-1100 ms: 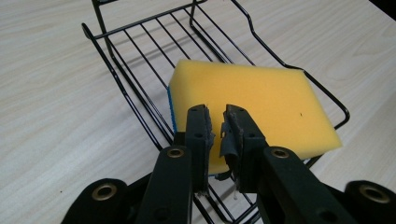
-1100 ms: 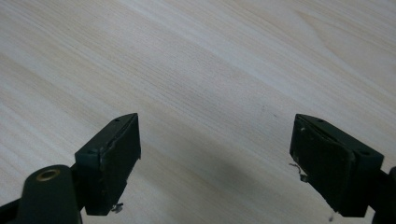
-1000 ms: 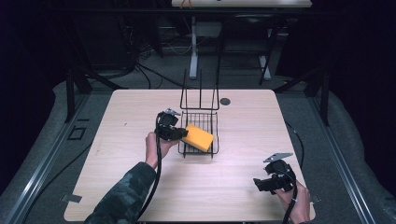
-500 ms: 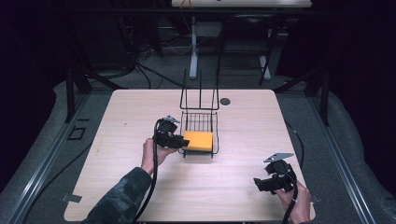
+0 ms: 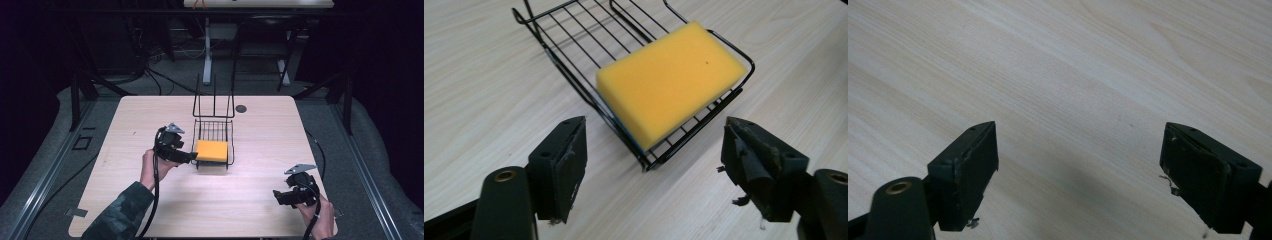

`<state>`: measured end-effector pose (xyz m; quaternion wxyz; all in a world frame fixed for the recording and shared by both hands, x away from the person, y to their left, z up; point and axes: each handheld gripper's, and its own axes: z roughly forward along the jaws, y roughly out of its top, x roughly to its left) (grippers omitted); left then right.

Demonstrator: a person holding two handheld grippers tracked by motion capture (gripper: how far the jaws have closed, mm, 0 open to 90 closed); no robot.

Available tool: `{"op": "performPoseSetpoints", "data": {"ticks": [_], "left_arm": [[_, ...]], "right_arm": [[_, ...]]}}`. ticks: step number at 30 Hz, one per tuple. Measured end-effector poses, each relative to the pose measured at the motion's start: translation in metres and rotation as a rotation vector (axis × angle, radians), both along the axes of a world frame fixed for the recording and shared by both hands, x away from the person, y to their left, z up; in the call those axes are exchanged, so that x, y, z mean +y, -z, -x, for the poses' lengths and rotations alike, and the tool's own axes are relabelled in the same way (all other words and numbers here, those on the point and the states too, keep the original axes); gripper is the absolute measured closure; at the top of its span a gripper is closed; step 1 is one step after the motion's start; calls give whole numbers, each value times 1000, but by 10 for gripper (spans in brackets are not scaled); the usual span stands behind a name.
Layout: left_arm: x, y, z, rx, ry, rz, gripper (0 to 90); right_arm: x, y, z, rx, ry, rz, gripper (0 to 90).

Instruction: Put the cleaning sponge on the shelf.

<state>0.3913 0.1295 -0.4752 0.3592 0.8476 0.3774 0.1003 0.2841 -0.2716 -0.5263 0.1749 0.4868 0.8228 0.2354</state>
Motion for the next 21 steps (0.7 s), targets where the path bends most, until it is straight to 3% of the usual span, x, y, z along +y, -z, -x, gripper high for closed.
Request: {"op": "performPoseSetpoints", "data": {"ticks": [11,16,21], "left_arm": [[35,-19,21,-58,-34,-34,154],[48,-22,28,-62,-43,-52,134],[72,-20,37,-70,-86,-73,96]], "right_arm": [[-1,-2,2,-28,10,0,149],[-1,-3,2,-30,10,7,148],[0,-4,3,-26,13,6,146]]}}
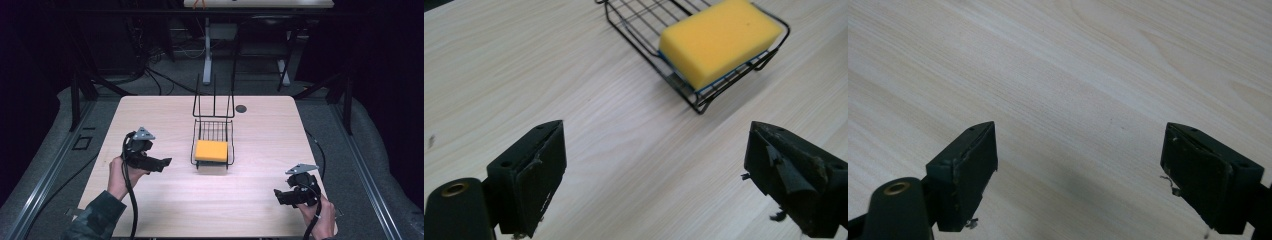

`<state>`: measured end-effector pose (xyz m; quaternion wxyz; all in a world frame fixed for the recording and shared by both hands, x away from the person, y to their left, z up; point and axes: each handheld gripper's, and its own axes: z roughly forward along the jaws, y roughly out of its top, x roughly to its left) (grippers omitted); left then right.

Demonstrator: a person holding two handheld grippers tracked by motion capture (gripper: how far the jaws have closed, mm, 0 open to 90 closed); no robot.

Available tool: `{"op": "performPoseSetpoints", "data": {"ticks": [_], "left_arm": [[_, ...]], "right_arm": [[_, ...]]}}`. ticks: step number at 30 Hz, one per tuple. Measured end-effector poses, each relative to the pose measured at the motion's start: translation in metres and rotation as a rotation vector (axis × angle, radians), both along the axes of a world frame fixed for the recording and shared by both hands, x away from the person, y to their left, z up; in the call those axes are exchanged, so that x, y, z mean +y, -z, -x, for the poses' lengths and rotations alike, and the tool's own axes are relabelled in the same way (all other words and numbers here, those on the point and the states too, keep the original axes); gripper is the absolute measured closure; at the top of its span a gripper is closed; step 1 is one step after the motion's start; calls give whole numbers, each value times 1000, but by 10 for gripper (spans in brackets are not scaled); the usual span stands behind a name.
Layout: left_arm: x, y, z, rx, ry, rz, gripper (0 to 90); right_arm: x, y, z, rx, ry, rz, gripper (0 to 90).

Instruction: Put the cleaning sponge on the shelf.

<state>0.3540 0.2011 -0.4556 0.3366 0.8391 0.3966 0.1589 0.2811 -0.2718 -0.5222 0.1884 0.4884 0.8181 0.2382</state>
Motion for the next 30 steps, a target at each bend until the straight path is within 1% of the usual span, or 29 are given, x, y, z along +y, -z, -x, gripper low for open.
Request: {"op": "performPoseSetpoints", "data": {"ticks": [2,4,5,6,7,9,10,11,12,13,14,15,16,17,18,19,20,21,22,23,24,25,26,27,28,29,30], "left_arm": [[8,2,3,0,-22,-5,81],[17,4,6,8,-33,-14,68],[17,4,6,8,-33,-14,62],[24,7,9,14,-44,-20,56],[24,7,9,14,-44,-20,52],[31,9,11,14,-57,-27,48],[39,12,14,21,-70,-30,34],[39,12,14,21,-70,-30,32],[47,16,16,29,-87,-37,25],[47,16,16,29,-87,-37,18],[54,22,18,36,-107,-41,8],[58,25,19,39,-114,-45,4],[58,25,19,39,-114,-45,4],[64,31,20,51,-121,-53,4],[64,31,20,51,-121,-53,4],[67,34,21,53,-127,-58,4],[72,39,22,54,-140,-72,4],[72,39,22,54,-140,-72,3],[78,46,23,63,-151,-65,3],[80,48,23,74,-152,-71,2],[83,52,23,69,-155,-77,2],[83,52,23,69,-155,-77,2],[86,56,23,67,-165,-85,2],[89,61,22,83,-175,-87,3],[95,72,20,121,-185,-109,3],[95,72,20,121,-185,-109,3],[99,76,18,141,-192,-106,3]], "right_arm": [[0,-1,1,-10,2,2,146],[1,-1,1,-19,1,7,146],[1,-1,1,-19,1,7,146],[2,-1,2,-21,0,15,145],[2,-1,2,-21,0,15,145],[3,-1,1,-17,-3,19,145],[3,-1,2,-17,-3,21,145],[3,-1,2,-17,-3,21,145],[3,-1,2,-16,-3,23,144],[3,-1,2,-16,-3,23,144],[3,-1,2,-16,-3,24,144],[3,0,2,-16,-3,22,144],[3,0,2,-16,-3,22,144],[3,0,1,-16,-1,25,143],[3,1,1,-20,-1,23,143],[3,1,1,-20,-1,23,143],[3,1,2,-20,-2,25,142],[3,1,2,-20,-2,25,142],[3,0,2,-15,3,27,141],[2,1,2,-14,3,28,140],[2,0,2,-11,3,33,140],[2,0,2,-11,3,33,140],[2,1,2,-10,2,31,140],[1,1,2,-9,3,30,140],[1,2,2,-6,4,26,139],[1,2,2,-6,4,26,139],[0,3,1,0,3,29,140]]}}
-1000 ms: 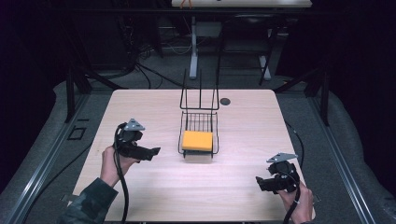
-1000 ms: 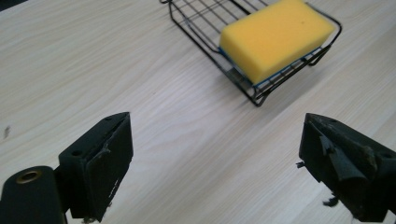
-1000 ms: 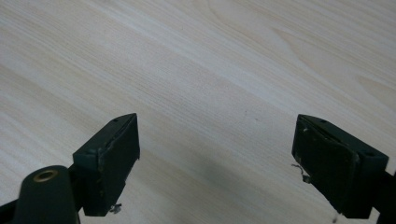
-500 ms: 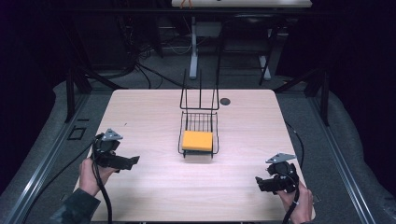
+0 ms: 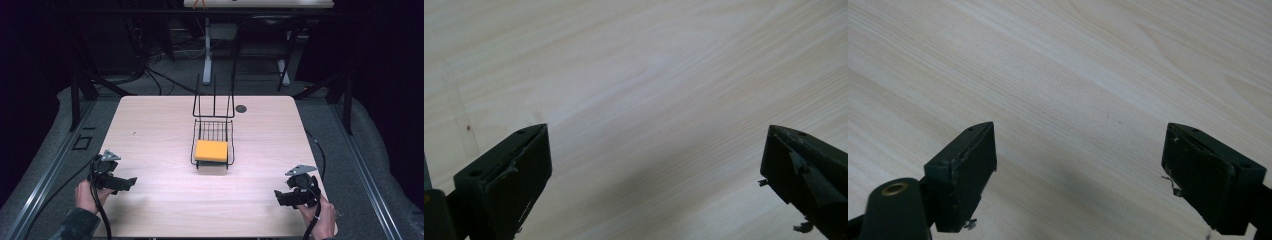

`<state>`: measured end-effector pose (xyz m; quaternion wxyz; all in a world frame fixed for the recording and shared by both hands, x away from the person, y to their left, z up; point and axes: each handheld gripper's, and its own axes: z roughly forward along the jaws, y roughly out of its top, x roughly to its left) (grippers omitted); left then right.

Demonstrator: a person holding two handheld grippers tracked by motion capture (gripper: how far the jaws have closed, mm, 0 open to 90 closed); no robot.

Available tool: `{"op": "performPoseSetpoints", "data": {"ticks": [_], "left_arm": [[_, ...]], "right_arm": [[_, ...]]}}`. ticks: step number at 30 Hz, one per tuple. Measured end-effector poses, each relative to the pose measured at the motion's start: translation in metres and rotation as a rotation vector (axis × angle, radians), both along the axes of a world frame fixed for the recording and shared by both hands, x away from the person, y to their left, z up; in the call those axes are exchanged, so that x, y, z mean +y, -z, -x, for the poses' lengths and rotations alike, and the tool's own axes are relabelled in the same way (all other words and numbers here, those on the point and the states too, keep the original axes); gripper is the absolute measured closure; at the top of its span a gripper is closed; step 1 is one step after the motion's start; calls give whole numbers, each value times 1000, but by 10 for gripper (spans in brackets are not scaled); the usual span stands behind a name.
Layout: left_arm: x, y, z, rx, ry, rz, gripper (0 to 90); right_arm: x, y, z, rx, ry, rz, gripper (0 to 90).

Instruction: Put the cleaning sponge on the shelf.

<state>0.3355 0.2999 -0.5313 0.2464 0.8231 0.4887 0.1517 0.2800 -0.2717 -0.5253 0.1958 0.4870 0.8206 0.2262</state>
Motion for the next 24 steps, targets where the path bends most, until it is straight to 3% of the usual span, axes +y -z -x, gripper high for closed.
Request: {"op": "performPoseSetpoints", "data": {"ticks": [3,8,24], "left_arm": [[11,11,-6,48,-23,11,2],[15,17,-9,85,-21,14,3],[12,11,-9,58,10,48,2]], "right_arm": [[-2,4,-3,9,5,-1,139],[-4,6,-5,29,9,-2,139],[-9,4,-3,19,7,-24,136]]}}
